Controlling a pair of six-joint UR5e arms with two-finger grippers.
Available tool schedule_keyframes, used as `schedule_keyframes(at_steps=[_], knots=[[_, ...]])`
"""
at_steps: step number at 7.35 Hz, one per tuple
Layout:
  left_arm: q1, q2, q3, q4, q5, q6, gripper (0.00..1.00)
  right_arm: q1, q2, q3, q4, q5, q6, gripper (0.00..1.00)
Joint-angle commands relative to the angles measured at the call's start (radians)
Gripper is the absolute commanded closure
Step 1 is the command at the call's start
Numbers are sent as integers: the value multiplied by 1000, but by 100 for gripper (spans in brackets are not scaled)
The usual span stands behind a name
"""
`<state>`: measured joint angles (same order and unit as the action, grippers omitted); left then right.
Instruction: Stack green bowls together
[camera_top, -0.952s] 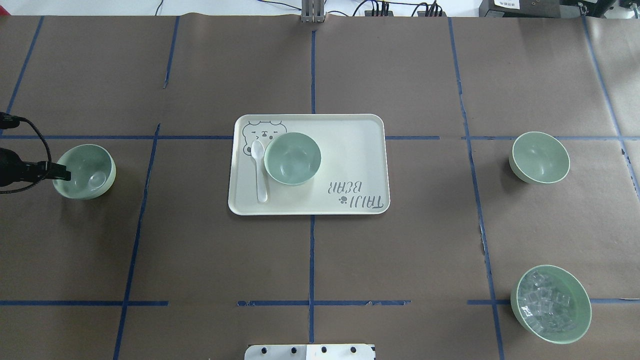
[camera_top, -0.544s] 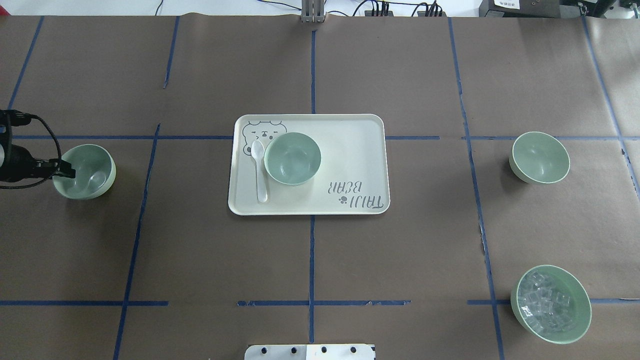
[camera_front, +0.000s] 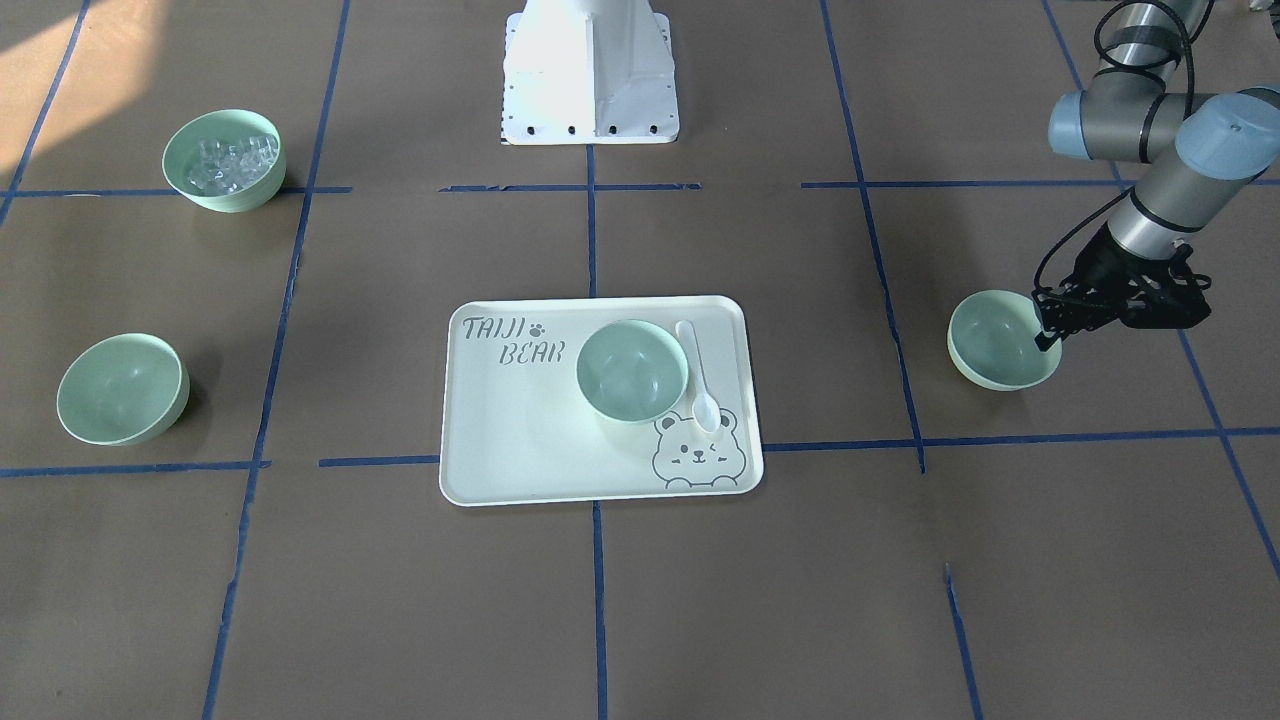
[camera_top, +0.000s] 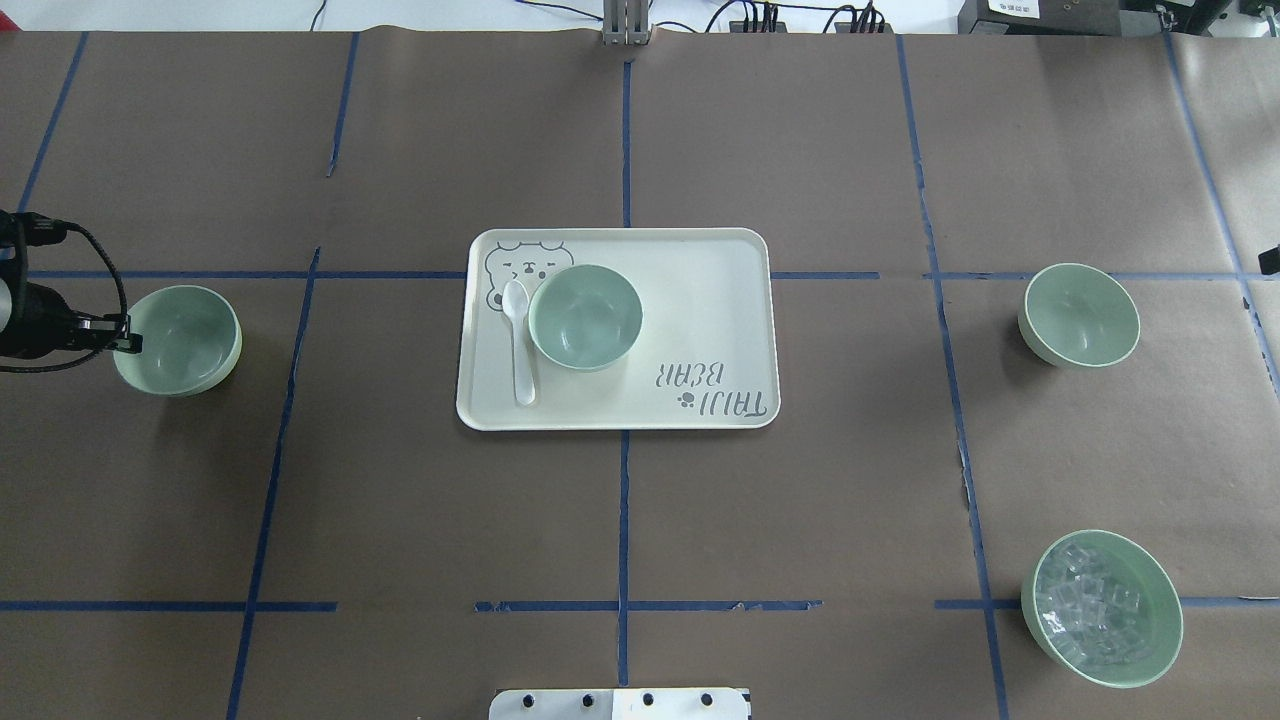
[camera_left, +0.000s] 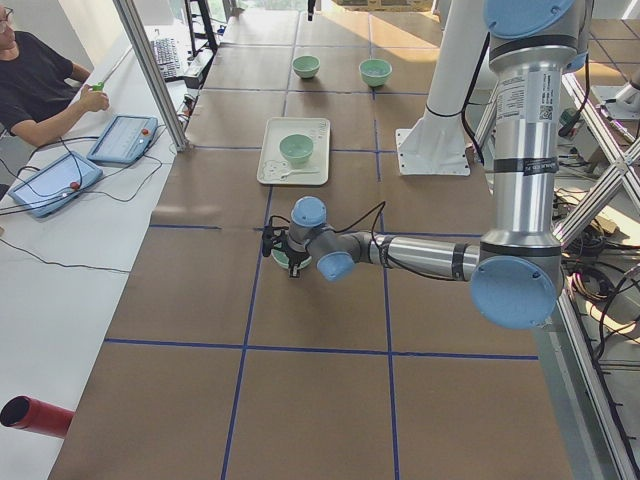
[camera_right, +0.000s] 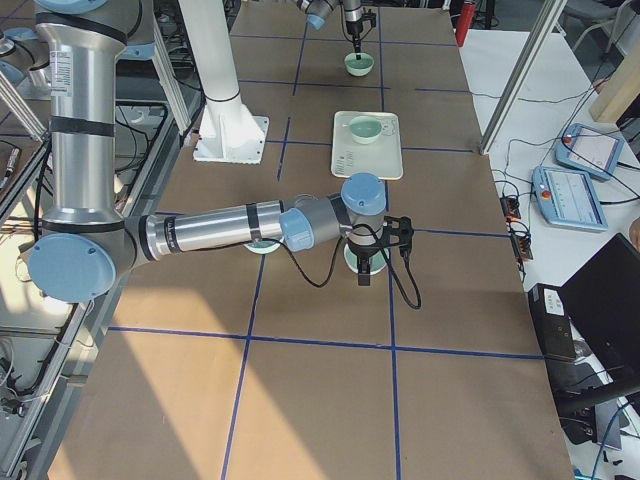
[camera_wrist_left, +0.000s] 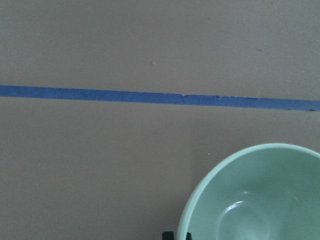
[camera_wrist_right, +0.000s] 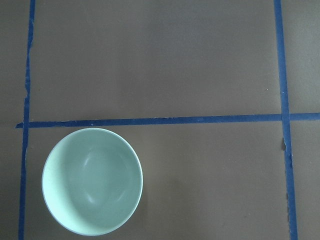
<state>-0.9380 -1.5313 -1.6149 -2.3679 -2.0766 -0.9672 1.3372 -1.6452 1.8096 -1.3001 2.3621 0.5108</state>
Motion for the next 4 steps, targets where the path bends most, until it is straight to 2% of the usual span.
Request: schedule_keyframes(at_steps=[1, 2, 3, 4], knots=[[-48, 8, -42, 13, -153, 1, 100, -105, -7, -3, 89, -65, 133, 0], [-70, -3, -77, 65, -178, -1, 100, -149, -7, -16, 137, -102, 190, 0], [-71, -13, -151, 157, -178, -4, 100, -191, -4, -68, 230, -122, 248, 0], [-70, -51, -177, 206, -177, -74, 100, -222, 13, -132, 311, -127, 299, 0]])
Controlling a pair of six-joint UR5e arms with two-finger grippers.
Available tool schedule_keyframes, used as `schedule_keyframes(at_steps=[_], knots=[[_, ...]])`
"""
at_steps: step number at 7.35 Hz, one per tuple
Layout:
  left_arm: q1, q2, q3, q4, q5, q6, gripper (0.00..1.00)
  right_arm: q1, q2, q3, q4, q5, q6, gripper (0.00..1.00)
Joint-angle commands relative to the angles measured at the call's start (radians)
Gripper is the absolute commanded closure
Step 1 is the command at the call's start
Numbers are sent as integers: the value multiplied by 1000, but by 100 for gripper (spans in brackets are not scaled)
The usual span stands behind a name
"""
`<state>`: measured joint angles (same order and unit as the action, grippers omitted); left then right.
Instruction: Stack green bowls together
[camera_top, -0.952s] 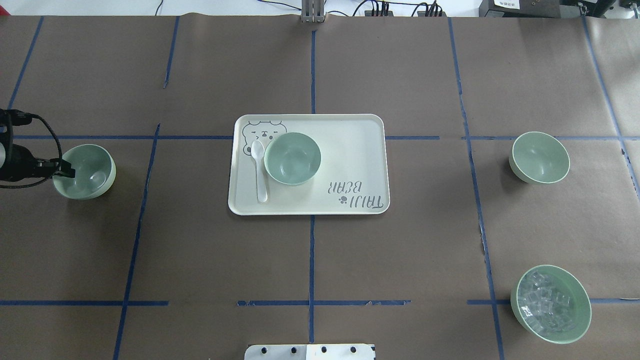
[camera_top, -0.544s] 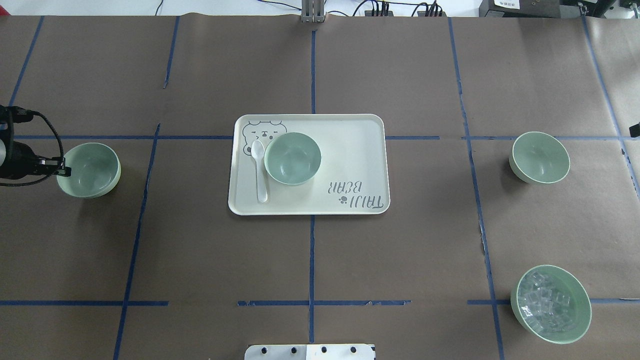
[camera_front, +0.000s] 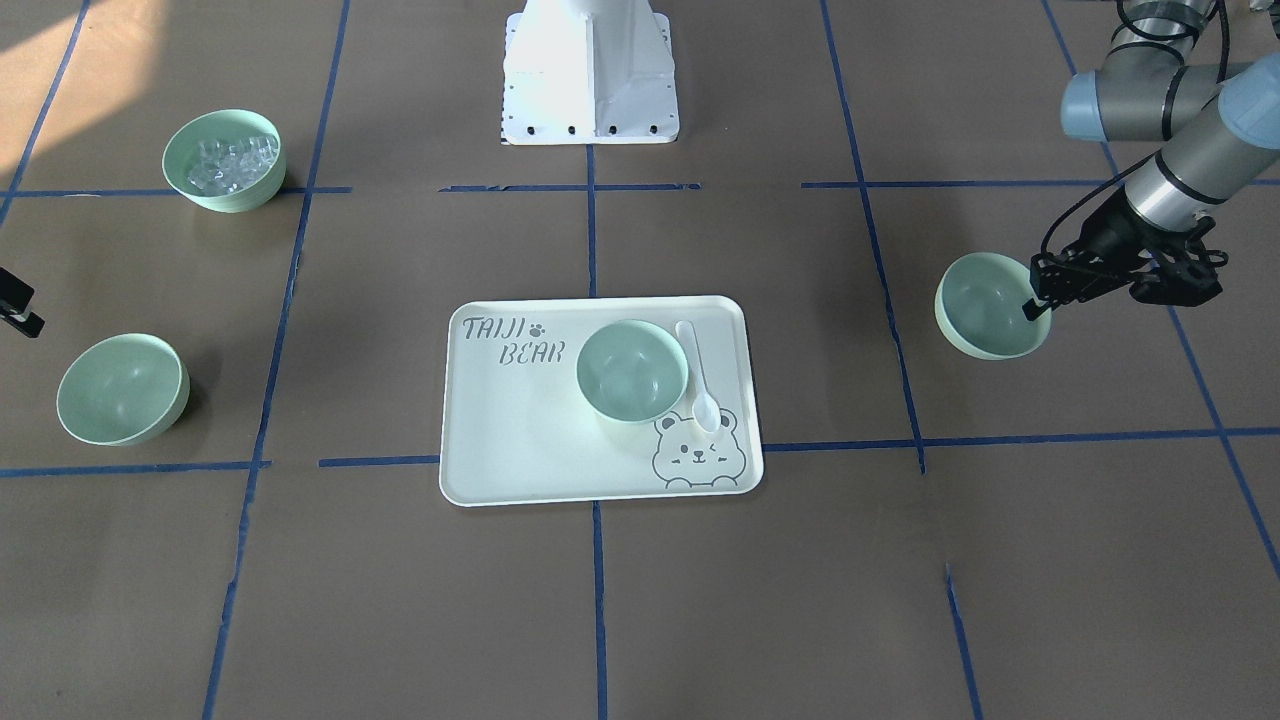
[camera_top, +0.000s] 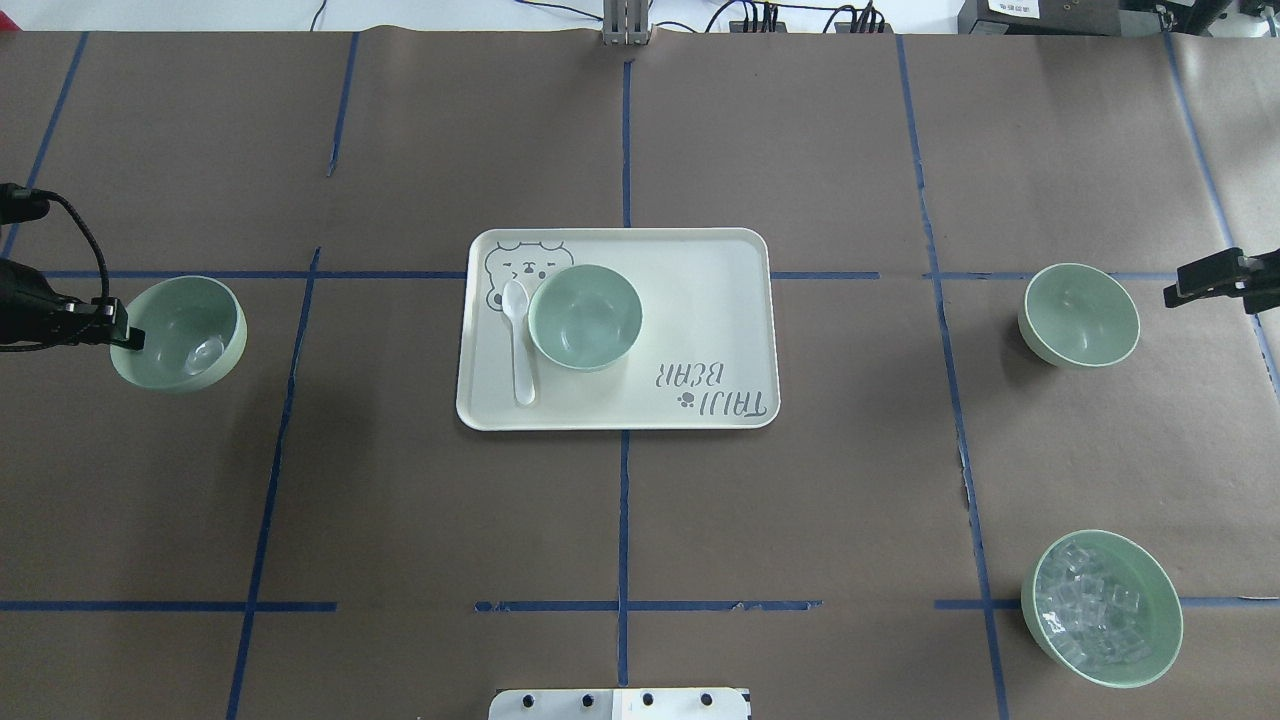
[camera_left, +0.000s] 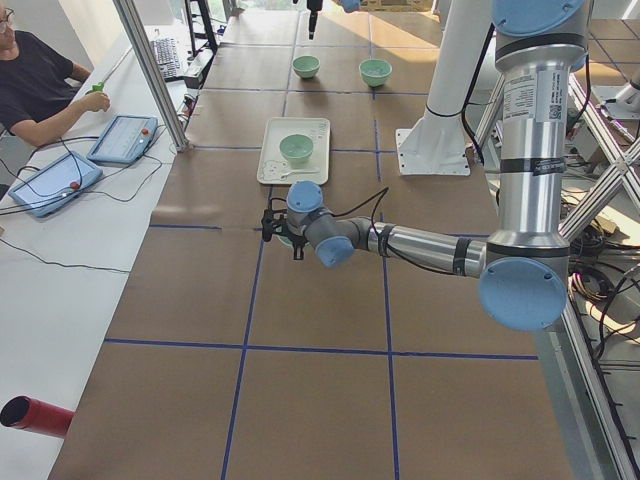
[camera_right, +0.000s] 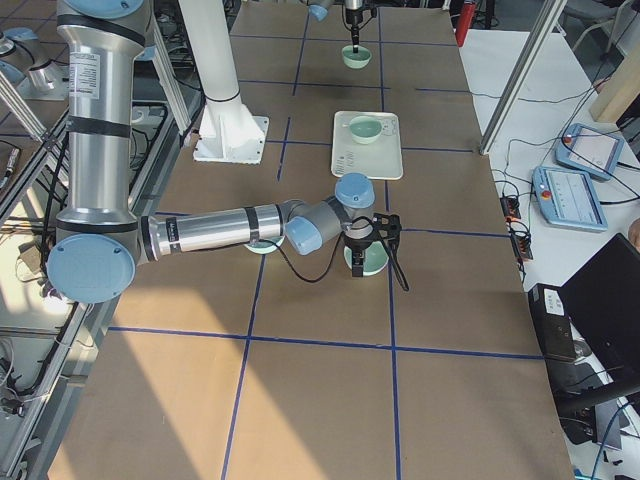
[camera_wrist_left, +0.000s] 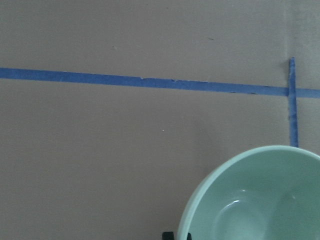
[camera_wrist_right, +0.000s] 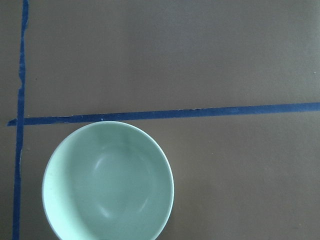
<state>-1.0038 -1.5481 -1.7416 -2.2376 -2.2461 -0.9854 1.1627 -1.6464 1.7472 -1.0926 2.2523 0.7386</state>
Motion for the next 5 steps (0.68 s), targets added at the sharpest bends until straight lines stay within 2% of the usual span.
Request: schedule_keyframes(at_steps=[1, 2, 5], knots=[[-3, -76, -50, 82, -7, -153, 100, -61, 14, -92, 121, -42, 73, 0], [-1, -111, -53, 104, -7, -192, 100, -93, 29, -121, 122, -74, 74, 0], [-2, -220, -85, 269, -4, -200, 100, -123, 106, -224, 122, -82, 76, 0]])
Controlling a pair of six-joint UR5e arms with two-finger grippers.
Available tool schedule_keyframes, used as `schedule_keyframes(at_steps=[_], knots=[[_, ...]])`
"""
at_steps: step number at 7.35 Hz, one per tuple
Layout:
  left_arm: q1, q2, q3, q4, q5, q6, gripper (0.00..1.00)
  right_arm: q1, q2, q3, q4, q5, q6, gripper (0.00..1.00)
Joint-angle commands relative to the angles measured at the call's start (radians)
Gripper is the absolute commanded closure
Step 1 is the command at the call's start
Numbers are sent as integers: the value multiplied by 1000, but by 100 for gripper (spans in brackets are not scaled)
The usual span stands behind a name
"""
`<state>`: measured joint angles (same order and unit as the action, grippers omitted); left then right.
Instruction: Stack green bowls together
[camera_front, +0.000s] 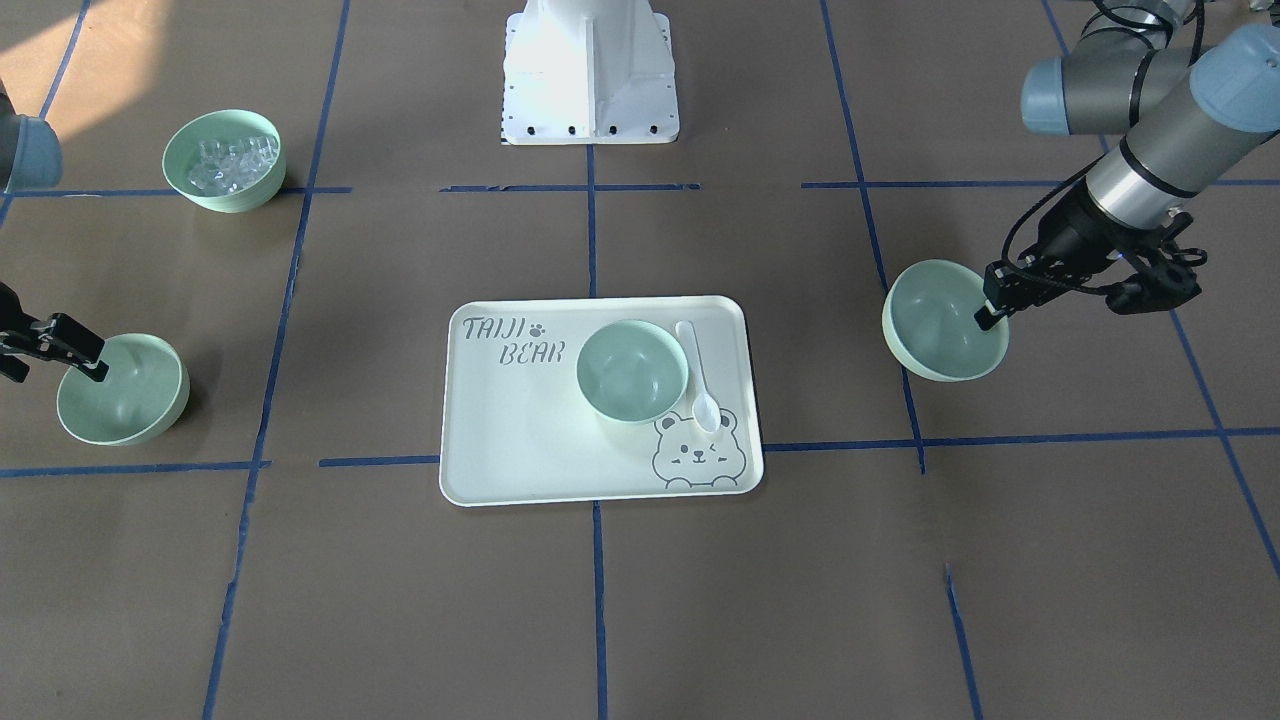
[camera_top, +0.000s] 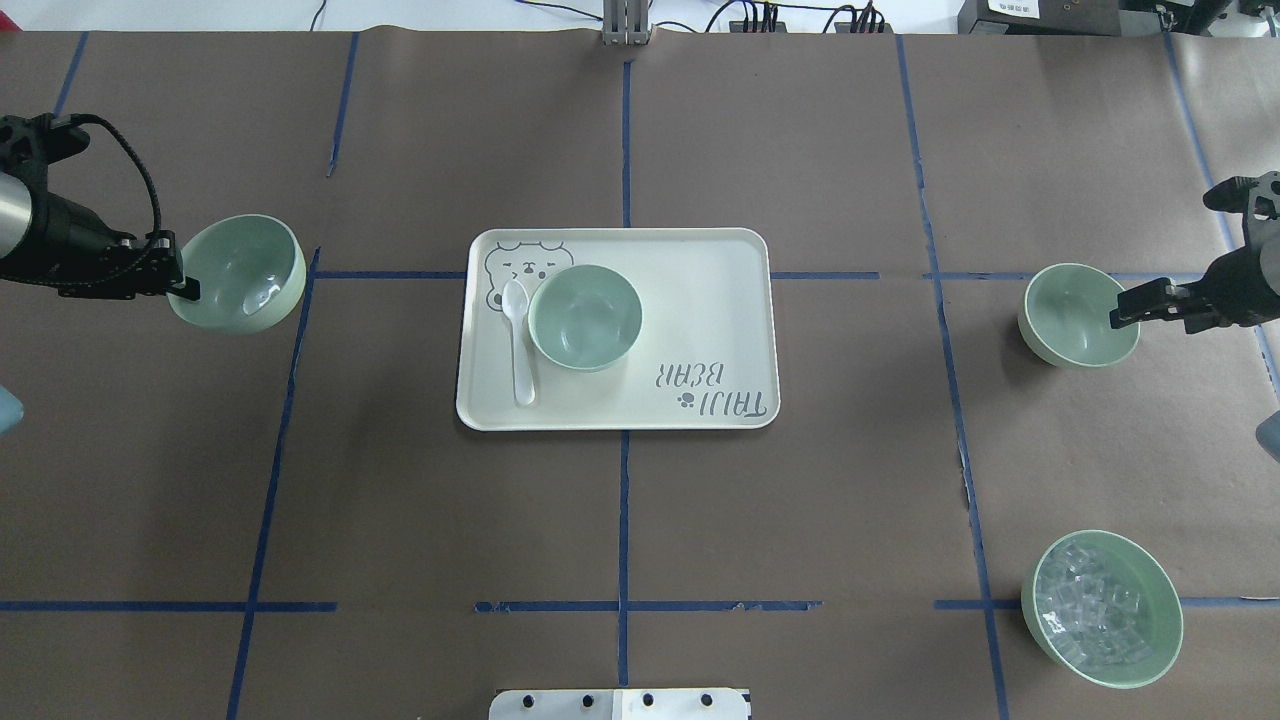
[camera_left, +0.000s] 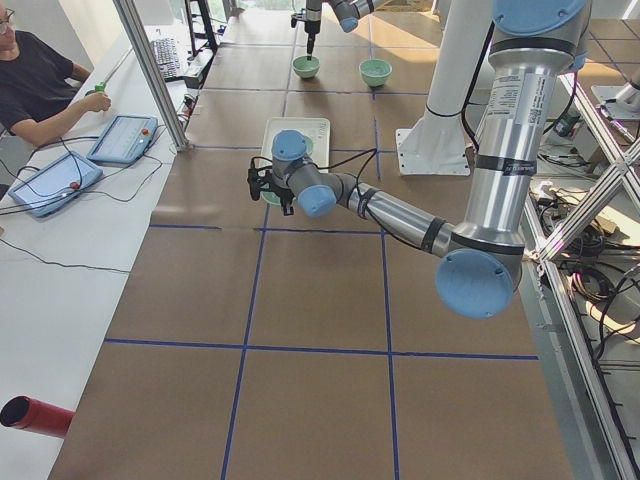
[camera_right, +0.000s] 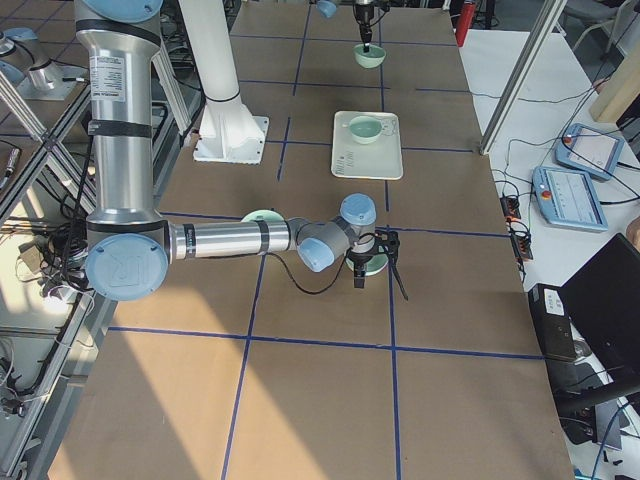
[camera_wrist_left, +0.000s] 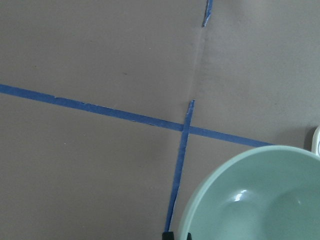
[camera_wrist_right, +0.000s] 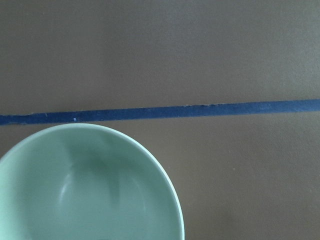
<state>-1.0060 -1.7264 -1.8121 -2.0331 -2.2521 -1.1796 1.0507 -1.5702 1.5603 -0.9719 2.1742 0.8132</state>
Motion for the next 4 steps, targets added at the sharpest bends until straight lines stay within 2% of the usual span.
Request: schedule_keyframes(at_steps=[1, 2, 3, 4], knots=[[0, -67, -15, 92, 3, -6, 100, -12, 33, -40, -1, 3, 4, 16], [1, -96, -13, 122, 3, -8, 100, -11, 33, -39, -1, 9, 1, 66], [4, -143, -3, 151, 6, -62, 100, -11, 32, -39, 1, 13, -14, 100], [10, -191, 6, 154, 8, -140, 100, -11, 30, -33, 1, 18, -14, 100]])
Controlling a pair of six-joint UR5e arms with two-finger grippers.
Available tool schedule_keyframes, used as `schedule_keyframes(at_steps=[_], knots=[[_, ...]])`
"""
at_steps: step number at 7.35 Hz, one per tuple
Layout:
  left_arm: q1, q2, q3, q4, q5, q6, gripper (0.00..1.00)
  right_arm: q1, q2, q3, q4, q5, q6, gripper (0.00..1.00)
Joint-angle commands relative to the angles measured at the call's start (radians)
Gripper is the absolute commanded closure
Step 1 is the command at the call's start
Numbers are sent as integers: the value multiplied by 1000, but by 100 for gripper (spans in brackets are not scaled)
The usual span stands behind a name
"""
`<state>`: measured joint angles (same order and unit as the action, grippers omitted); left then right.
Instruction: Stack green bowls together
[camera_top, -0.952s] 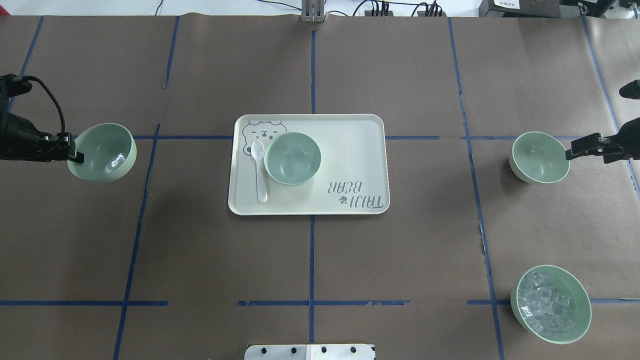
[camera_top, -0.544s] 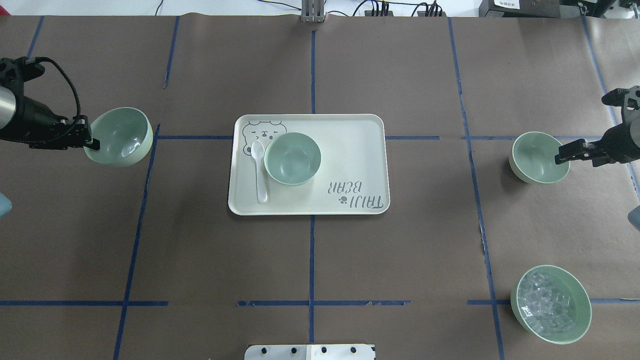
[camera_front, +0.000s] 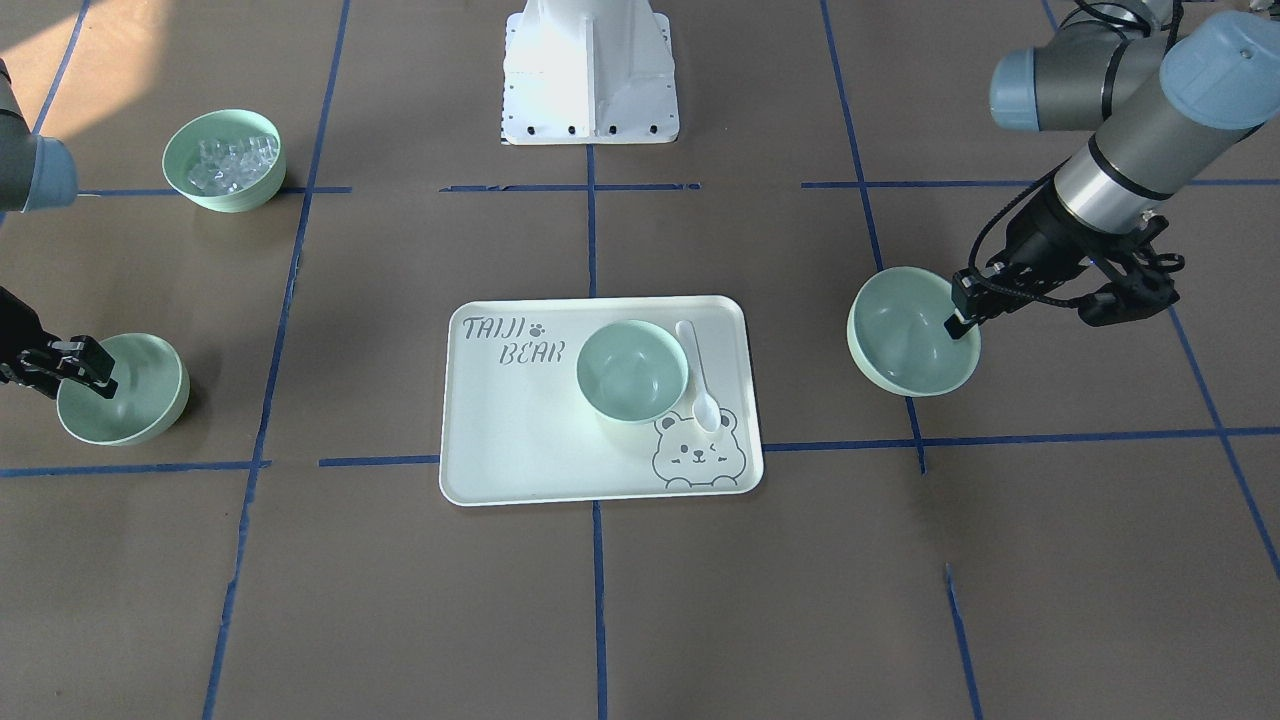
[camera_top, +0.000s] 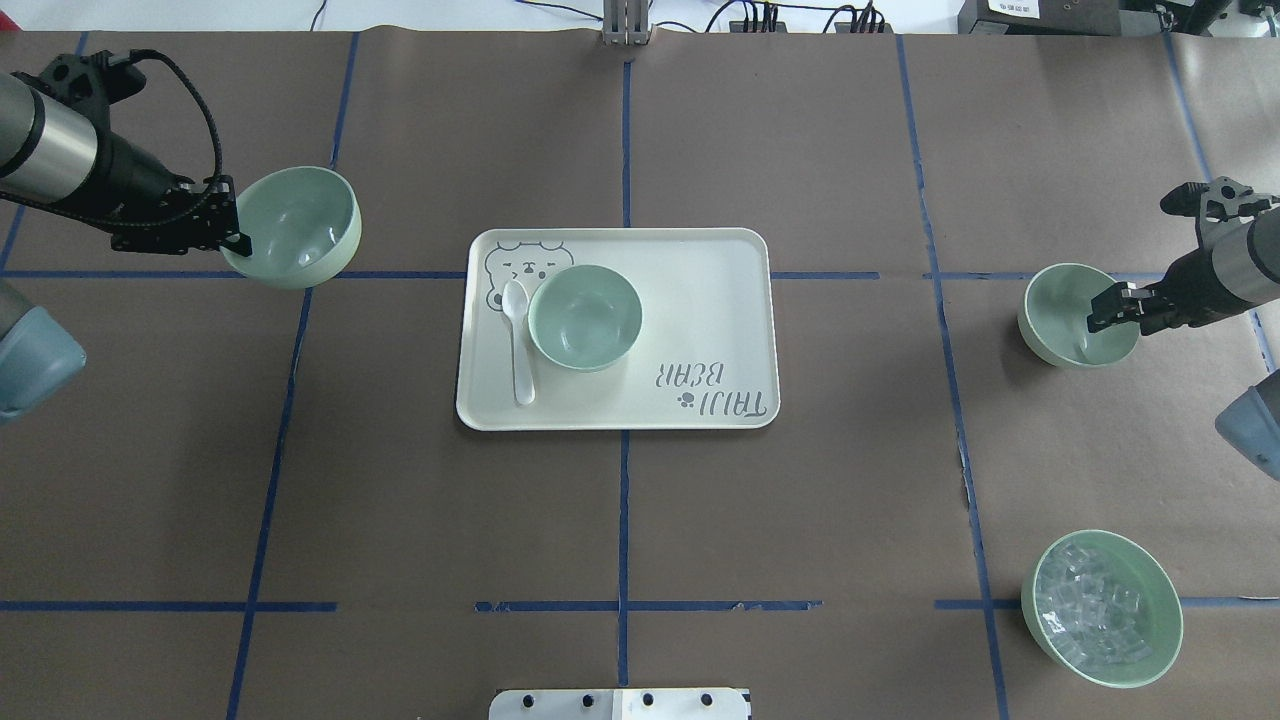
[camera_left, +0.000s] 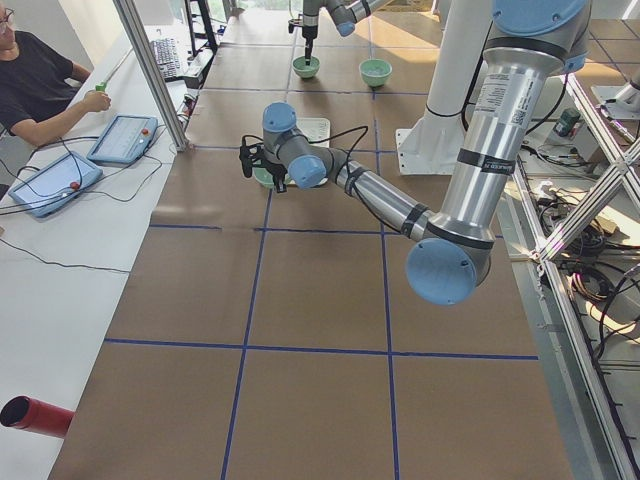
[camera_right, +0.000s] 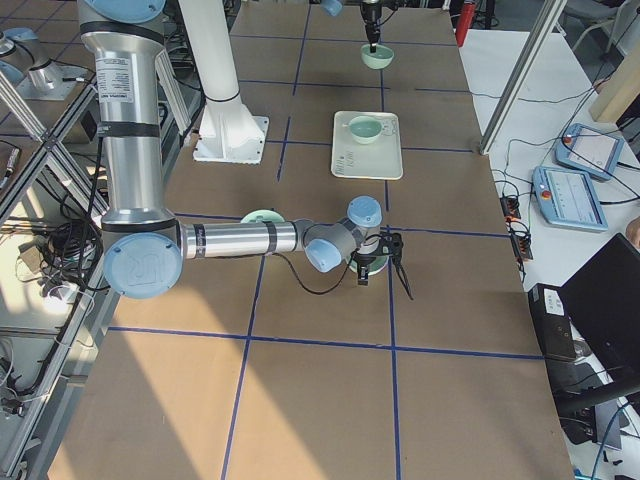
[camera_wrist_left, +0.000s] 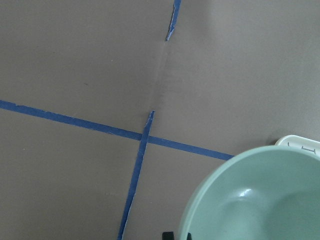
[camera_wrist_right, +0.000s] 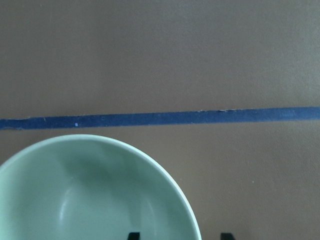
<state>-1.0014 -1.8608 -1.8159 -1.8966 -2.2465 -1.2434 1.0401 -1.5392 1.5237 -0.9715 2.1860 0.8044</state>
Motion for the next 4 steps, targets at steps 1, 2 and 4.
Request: schedule_keyframes(at_steps=[1, 2, 4], knots=[[35, -84, 12, 17, 4, -140, 100, 1, -1, 7, 0, 23, -7, 100], [70, -119, 32, 17, 13, -210, 100, 3, 1, 7, 0, 65, -7, 100], [182, -184, 49, 19, 120, -333, 100, 41, 7, 9, 0, 115, -5, 100]])
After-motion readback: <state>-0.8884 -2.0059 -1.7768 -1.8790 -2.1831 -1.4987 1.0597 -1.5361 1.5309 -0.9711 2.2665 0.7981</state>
